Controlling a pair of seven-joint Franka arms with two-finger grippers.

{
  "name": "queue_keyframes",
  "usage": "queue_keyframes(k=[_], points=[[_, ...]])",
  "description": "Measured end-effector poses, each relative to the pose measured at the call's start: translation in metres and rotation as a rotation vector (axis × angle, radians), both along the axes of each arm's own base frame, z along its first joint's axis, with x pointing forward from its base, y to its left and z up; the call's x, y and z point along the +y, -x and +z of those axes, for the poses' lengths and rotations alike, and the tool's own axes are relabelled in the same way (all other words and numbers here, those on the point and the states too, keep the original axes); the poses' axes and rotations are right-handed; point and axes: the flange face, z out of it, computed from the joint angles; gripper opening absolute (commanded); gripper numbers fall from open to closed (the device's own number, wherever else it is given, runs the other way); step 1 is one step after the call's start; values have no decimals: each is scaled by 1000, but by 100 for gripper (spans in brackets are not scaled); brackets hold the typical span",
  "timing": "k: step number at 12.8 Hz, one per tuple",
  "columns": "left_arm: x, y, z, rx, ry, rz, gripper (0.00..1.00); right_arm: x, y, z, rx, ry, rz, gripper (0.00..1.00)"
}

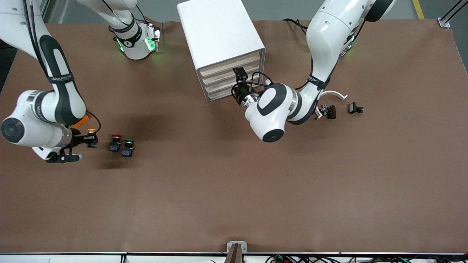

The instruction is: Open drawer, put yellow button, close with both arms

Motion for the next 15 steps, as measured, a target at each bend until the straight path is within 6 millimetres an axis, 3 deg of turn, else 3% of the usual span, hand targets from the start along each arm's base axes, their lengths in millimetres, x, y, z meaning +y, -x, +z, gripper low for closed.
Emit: queue_keyframes(k=[3,6,8,11,15], points=[[-7,12,-18,34,-14,-25,84,40,-28,95,-9,6,56,5],[-7,13,-18,43,-13,-30,82,104,-37,148,-21,35,29,5],[-9,13,-16,48,-4,-24,80,156,-32,162,-10,67,-26,5],[-10,13,-14,54,5,-21,75,222,-19,164,-4,122,-141,5],[-16,19,-12,73,16,-29,63,269,-7,166,-14,170,-263,5]])
